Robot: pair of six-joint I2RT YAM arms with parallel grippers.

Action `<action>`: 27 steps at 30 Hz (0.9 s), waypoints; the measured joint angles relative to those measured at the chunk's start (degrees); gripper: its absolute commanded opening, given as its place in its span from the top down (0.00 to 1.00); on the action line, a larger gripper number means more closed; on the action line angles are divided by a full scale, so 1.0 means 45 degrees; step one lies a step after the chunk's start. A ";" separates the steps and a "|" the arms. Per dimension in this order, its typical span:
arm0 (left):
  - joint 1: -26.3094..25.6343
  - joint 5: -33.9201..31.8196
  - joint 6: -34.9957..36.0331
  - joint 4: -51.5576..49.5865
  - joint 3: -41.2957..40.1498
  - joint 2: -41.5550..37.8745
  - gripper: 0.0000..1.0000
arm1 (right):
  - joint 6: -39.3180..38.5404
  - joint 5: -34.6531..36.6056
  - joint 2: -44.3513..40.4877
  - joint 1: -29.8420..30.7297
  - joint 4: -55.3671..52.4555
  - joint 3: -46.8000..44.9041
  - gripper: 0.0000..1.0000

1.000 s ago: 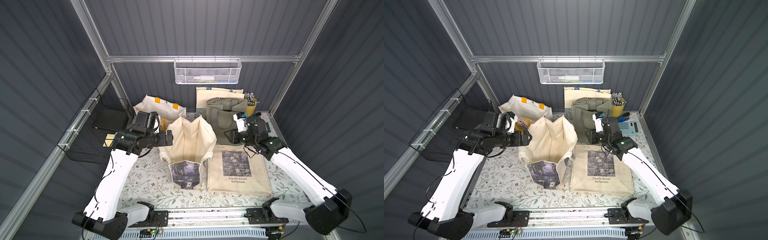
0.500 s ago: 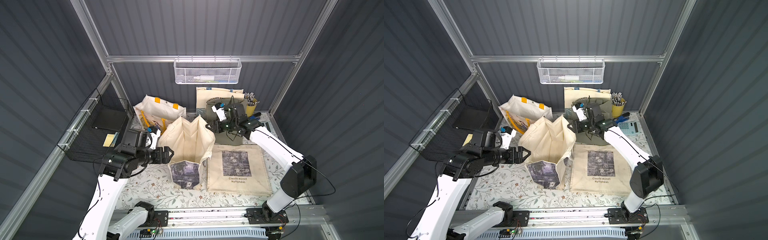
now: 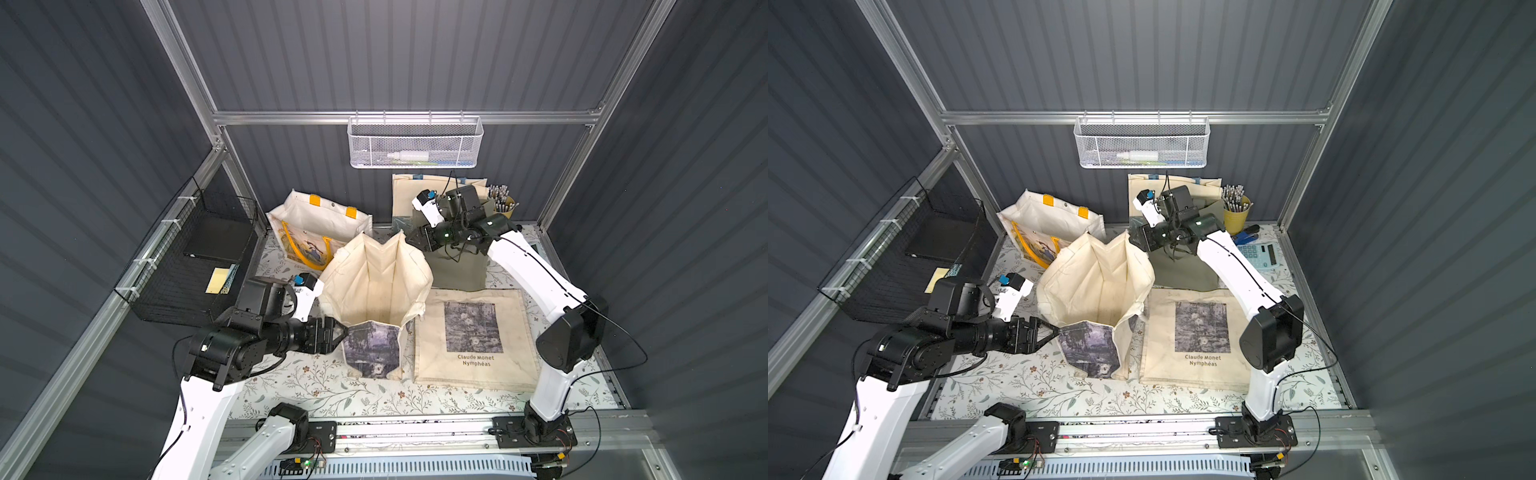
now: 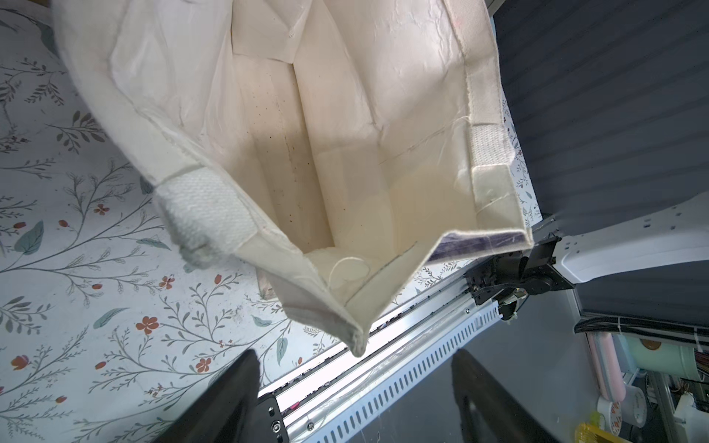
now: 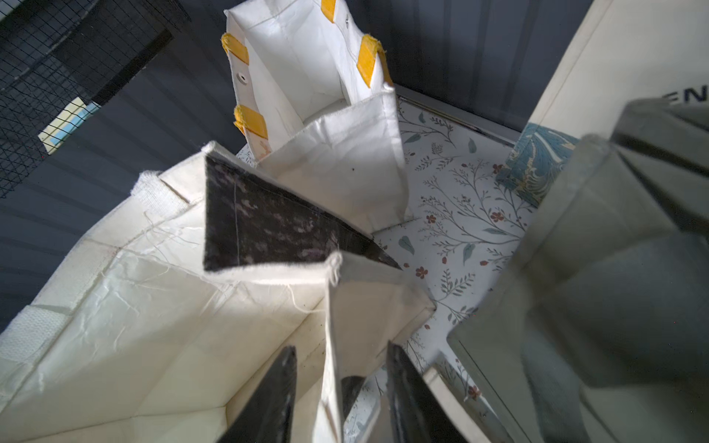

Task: Put away the canvas bag
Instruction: Press the canvas bag at the center of the board.

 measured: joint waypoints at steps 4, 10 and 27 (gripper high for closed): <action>0.0000 0.0078 0.0092 -0.0058 -0.0602 -0.0248 0.25 | -0.0733 0.0340 -0.1904 0.0277 -0.0437 -0.1384 0.56; 0.0000 0.0126 0.0296 0.0612 -0.1875 -0.1112 0.25 | -0.2064 0.0015 -0.3623 0.2079 -0.0835 -0.1491 0.54; 0.0000 0.0729 0.1205 0.2497 -0.3449 -0.1180 0.25 | -0.4575 0.0845 -0.1923 0.5571 -0.2827 -0.1292 0.52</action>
